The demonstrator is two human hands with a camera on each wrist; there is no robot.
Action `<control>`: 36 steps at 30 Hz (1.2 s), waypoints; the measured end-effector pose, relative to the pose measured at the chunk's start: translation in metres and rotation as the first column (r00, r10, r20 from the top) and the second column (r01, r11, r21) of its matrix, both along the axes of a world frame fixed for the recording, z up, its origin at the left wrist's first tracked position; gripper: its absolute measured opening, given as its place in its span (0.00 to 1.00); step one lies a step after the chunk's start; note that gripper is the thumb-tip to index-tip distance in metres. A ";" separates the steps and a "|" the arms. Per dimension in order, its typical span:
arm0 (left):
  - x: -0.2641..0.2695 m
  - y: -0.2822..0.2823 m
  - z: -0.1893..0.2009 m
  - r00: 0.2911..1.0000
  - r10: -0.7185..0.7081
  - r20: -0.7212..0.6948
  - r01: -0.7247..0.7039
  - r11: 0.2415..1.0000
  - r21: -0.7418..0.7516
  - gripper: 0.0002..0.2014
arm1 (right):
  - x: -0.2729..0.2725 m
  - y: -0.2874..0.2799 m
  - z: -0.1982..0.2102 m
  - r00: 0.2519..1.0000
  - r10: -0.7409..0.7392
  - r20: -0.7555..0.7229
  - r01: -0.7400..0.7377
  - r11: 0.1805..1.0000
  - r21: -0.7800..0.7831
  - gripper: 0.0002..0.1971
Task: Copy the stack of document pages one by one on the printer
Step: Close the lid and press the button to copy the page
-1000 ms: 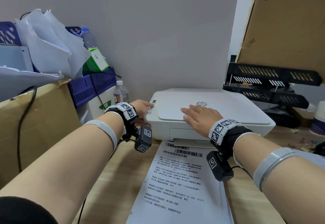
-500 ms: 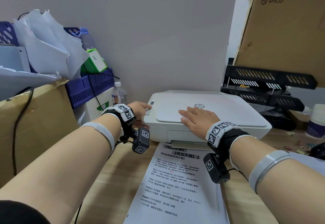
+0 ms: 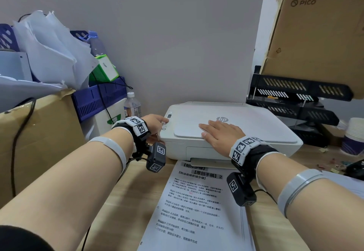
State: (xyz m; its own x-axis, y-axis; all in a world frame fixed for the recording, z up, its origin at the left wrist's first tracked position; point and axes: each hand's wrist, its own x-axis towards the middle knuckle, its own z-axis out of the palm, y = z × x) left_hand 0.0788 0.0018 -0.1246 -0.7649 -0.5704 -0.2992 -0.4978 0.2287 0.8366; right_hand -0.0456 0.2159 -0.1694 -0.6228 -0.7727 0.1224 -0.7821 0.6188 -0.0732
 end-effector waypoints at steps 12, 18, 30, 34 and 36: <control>-0.001 -0.001 -0.001 1.000 -0.008 0.015 0.009 0.999 -0.041 0.23 | 0.001 0.000 0.001 1.000 -0.001 -0.002 0.001 1.000 0.000 0.27; -0.001 -0.002 0.000 1.000 -0.015 0.026 0.016 0.998 -0.054 0.24 | 0.001 0.001 0.001 1.000 0.007 -0.005 -0.007 1.000 0.000 0.27; -0.002 -0.005 -0.003 0.999 -0.019 0.036 0.022 0.996 -0.087 0.24 | -0.001 -0.001 0.002 1.000 0.001 0.003 -0.001 1.000 0.009 0.27; -0.003 -0.006 -0.002 0.999 -0.025 0.042 0.028 0.996 -0.083 0.24 | -0.001 0.000 0.003 1.000 0.005 0.007 -0.005 1.000 0.014 0.27; -0.003 -0.006 -0.002 0.999 -0.025 0.041 0.028 0.996 -0.084 0.24 | -0.001 -0.001 0.003 1.000 0.006 0.006 -0.006 1.000 0.016 0.27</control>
State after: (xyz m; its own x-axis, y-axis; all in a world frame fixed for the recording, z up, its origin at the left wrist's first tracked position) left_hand 0.0762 -0.0039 -0.1263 -0.7687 -0.5744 -0.2815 -0.5232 0.3113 0.7933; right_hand -0.0461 0.2151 -0.1660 -0.6185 -0.7785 0.1068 -0.7857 0.6149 -0.0680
